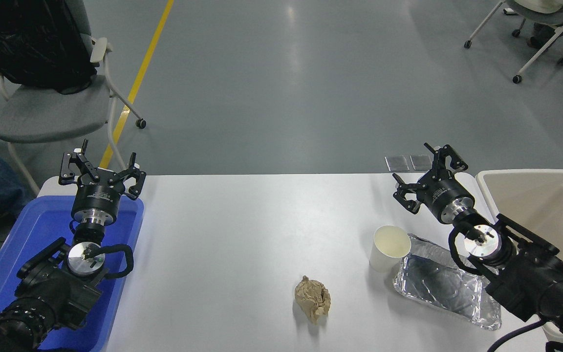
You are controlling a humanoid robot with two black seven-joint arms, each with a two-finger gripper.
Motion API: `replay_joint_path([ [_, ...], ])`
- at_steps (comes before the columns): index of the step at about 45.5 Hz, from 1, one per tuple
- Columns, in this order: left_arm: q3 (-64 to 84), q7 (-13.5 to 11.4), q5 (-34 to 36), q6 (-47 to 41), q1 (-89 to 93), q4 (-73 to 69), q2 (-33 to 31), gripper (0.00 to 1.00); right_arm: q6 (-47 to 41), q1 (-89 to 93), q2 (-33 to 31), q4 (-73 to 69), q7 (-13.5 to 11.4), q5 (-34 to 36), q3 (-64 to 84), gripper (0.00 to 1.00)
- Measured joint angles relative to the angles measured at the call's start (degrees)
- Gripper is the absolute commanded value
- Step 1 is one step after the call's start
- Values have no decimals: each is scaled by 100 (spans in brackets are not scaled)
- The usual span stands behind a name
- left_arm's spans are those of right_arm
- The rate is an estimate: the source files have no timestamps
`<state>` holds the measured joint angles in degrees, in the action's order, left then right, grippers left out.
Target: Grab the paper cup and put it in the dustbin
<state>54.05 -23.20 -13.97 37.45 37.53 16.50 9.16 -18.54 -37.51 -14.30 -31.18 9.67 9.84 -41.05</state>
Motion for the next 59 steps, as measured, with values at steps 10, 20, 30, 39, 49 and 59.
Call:
replay_joint_path([
  [10,0,0,0,0,0,-1,0,99,0,-5,-2,-4,-2,0,0,100],
  [20,0,0,0,0,0,0,3,99,0,-14,0,-18,-6,0,0,100],
  [30,0,0,0,0,0,2,5,99,0,-78,11,-36,-13,-9,8,100],
  [39,0,0,0,-3,0,2,5,99,18,-214,19,-53,-22,-23,34,100],
  [49,0,0,0,-3,0,2,5,99,72,-337,8,-105,-31,-168,46,100],
  [59,0,0,0,-3,0,2,6,99,225,-489,-109,-238,-48,-656,52,100],
])
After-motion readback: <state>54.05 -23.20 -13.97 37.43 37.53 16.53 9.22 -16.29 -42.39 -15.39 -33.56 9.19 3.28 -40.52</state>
